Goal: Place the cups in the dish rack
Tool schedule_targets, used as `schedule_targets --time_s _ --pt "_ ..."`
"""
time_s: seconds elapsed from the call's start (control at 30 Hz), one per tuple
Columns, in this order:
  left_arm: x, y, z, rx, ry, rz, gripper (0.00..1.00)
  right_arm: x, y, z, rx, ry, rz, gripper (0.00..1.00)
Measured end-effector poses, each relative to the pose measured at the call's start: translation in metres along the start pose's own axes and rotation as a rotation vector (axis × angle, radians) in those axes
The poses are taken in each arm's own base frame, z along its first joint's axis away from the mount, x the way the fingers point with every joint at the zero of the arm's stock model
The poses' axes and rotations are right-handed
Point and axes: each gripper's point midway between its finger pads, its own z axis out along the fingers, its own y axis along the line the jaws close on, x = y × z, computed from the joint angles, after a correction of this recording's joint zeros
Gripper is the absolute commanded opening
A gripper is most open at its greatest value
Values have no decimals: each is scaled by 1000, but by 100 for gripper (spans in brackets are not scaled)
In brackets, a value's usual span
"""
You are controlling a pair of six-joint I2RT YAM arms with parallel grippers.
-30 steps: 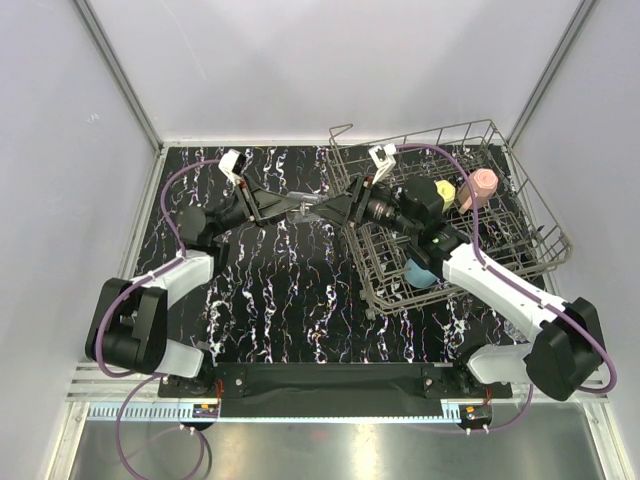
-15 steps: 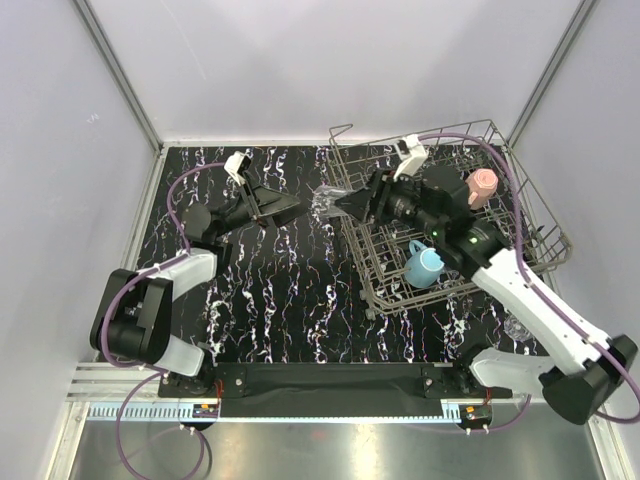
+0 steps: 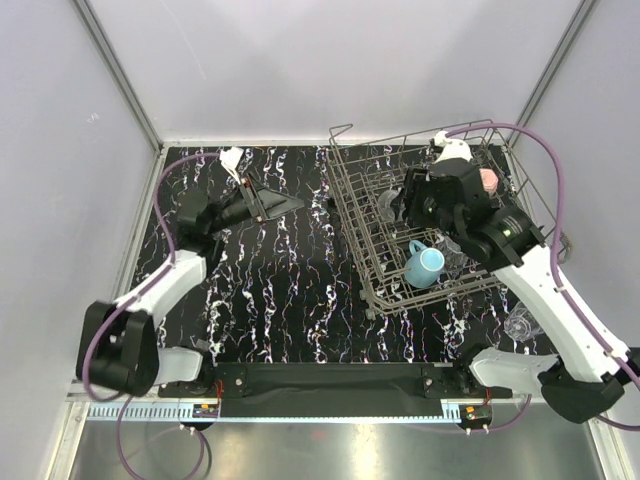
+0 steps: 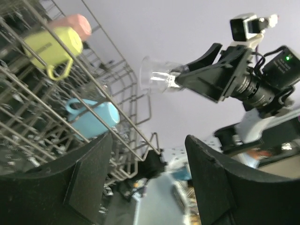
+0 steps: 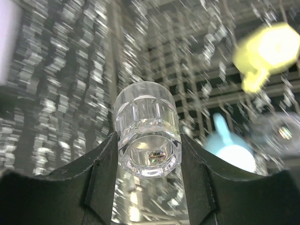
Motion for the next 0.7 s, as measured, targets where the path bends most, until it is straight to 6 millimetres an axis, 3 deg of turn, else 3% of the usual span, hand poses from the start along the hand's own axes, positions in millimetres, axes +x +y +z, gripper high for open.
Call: schedule_targets --time_s 0.13,0.27,0.43,0.7 --pt "-13 -10 -2 -89 -27 159 74 29 -20 16 108 122 -38 0" --pt "-15 10 -7 -204 -40 182 77 61 -33 37 186 263 -74 0" --pt "-4 43 -13 -320 -8 118 77 103 -31 47 150 410 -72 0" --pt "0 51 -17 -353 3 105 78 144 -32 58 140 544 -61 0"
